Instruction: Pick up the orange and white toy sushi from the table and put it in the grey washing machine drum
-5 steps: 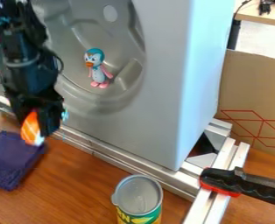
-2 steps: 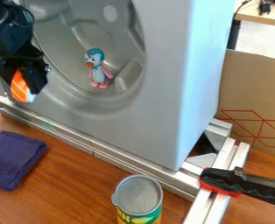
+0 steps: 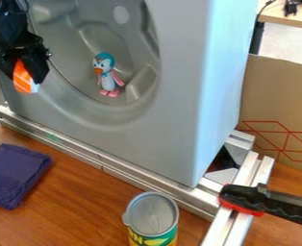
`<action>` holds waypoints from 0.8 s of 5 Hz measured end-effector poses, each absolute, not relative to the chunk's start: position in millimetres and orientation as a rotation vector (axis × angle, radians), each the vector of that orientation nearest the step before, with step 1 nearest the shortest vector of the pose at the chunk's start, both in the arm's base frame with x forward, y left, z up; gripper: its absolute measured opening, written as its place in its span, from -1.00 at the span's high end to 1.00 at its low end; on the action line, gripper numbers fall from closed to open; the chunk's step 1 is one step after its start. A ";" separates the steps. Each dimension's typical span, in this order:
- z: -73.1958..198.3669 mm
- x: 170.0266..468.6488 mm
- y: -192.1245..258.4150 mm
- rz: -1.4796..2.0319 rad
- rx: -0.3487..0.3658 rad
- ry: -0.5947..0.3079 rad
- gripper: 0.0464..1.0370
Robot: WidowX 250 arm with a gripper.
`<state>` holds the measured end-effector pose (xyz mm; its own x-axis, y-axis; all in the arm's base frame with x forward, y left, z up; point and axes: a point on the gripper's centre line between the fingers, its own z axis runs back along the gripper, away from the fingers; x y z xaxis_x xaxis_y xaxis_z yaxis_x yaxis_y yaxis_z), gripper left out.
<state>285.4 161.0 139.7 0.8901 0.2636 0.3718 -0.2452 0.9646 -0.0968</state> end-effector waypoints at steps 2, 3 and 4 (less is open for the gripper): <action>131.1 306.7 175.6 0.315 -0.067 -0.365 -0.15; 121.7 320.9 171.8 0.319 -0.123 -0.353 -0.15; 116.3 335.3 161.1 0.304 -0.214 -0.373 -0.15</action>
